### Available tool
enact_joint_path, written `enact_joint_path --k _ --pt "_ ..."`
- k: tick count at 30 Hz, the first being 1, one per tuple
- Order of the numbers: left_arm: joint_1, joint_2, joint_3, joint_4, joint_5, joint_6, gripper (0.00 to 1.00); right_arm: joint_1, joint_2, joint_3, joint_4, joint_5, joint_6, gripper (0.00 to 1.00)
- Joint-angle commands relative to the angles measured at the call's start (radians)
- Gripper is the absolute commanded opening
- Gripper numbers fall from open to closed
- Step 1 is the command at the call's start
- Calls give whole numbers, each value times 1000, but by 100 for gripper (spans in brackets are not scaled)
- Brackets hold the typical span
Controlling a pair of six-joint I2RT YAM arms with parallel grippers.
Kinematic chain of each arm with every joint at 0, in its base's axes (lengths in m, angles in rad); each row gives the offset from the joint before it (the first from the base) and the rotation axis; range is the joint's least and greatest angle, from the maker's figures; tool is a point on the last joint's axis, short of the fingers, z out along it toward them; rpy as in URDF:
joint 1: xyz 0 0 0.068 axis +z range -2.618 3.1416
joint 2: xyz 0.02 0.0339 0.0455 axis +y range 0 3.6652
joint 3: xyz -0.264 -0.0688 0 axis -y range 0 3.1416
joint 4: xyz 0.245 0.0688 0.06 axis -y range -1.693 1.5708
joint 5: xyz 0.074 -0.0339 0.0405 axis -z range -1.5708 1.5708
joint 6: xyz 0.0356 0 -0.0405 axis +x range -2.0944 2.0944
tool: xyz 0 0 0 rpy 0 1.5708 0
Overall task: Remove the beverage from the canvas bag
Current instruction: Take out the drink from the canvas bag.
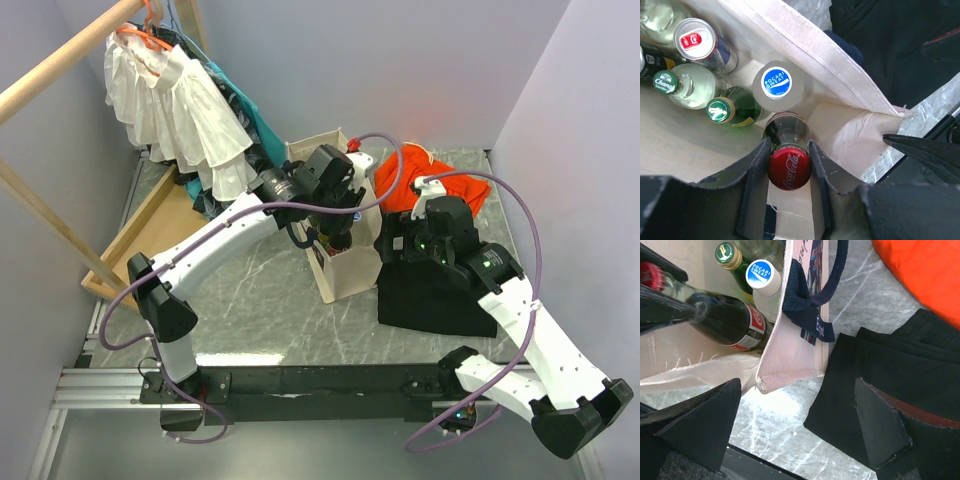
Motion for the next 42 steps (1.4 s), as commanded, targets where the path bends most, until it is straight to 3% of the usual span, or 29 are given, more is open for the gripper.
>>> enact_joint_path --k 1,19,34,42 --pt "-6 -48 124 103 -11 19 1 9 3 -16 -7 11 -5 100" --pt "-6 -113 204 100 -75 44 1 7 9 -10 -4 2 -10 100" --pt "-5 -135 350 29 9 30 1 9 7 -16 -1 -1 -5 99" --pt "-6 -163 356 28 18 27 1 7 9 -16 0 0 -7 99"
